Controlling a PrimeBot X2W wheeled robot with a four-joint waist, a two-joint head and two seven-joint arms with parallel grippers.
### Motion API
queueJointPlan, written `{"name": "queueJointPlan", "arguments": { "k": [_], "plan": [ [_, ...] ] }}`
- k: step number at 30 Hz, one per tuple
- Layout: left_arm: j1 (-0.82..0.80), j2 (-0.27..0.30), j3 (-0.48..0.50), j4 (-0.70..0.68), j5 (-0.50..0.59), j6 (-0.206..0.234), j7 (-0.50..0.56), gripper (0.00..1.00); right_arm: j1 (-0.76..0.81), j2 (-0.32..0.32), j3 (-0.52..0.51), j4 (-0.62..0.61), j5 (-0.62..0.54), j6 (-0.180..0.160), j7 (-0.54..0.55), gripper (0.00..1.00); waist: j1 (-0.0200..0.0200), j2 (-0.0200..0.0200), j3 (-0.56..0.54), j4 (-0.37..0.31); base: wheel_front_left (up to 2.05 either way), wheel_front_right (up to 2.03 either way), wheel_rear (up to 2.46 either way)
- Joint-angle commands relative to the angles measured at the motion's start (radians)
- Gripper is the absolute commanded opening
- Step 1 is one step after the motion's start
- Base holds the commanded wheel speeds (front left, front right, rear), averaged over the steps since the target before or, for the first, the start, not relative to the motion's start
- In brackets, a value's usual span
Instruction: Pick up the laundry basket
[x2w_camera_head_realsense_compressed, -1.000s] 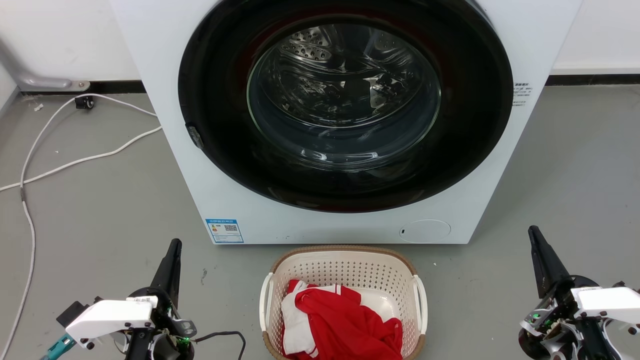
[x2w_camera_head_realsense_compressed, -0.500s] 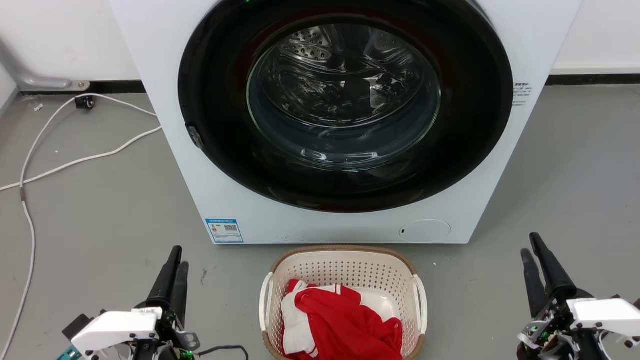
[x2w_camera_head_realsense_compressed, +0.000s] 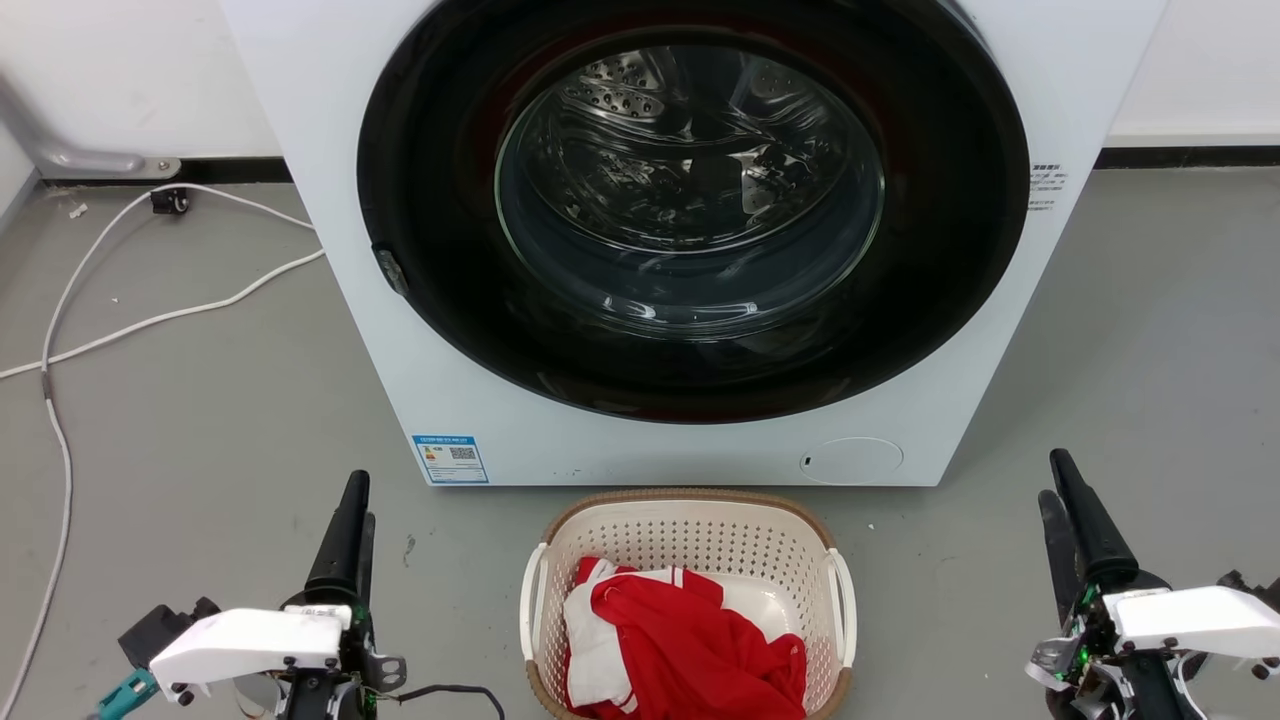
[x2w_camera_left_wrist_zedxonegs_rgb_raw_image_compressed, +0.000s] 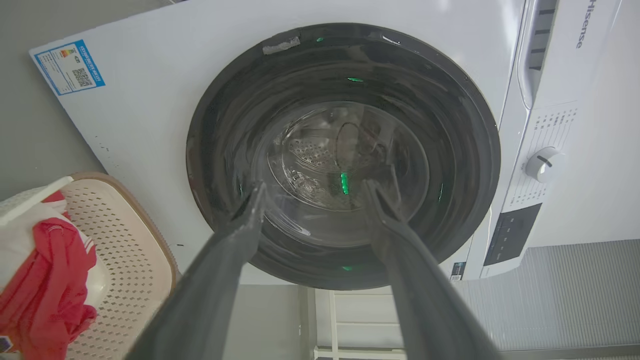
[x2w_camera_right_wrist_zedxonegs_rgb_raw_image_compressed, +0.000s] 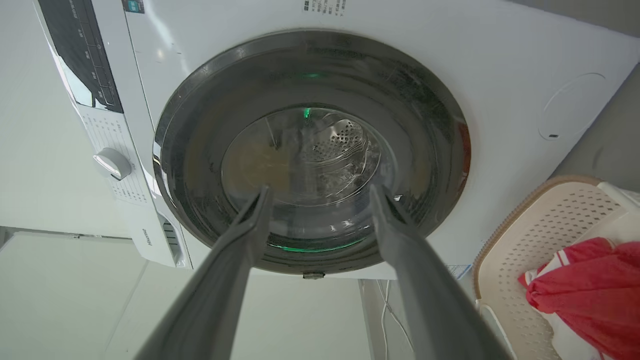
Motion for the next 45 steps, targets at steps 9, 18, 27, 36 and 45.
{"name": "queueJointPlan", "arguments": {
  "k": [9, 18, 27, 36, 45],
  "plan": [
    [-0.027, 0.009, -0.041, -0.067, 0.306, -0.001, -0.050, 1.00, 0.002, -0.003, 0.009, -0.062, -0.336, 0.000, -0.049, 1.00, 0.0000, 0.0000, 0.002, 0.007, 0.00, 0.00, 0.00],
    [-0.032, 0.011, -0.065, -0.072, 0.501, 0.000, -0.085, 1.00, 0.010, -0.003, 0.011, -0.069, -0.554, 0.000, -0.079, 1.00, 0.0000, 0.0000, 0.005, 0.010, 0.00, 0.00, 0.00],
    [-0.045, 0.019, -0.089, -0.074, 0.657, 0.005, -0.117, 1.00, 0.017, -0.003, 0.012, -0.082, -0.705, 0.000, -0.091, 1.00, 0.0000, 0.0000, 0.009, 0.011, 0.00, 0.00, 0.00],
    [-0.051, 0.030, -0.118, -0.067, 0.786, 0.007, -0.146, 1.00, 0.025, -0.002, 0.018, -0.097, -0.834, 0.000, -0.096, 1.00, 0.0000, 0.0000, 0.013, 0.012, 0.00, 0.00, 0.00],
    [-0.057, 0.038, -0.139, -0.057, 0.895, 0.012, -0.172, 1.00, 0.036, -0.002, 0.014, -0.113, -0.945, 0.000, -0.095, 1.00, 0.0000, 0.0000, 0.018, 0.010, 0.00, 0.00, 0.00]
  ]
}}
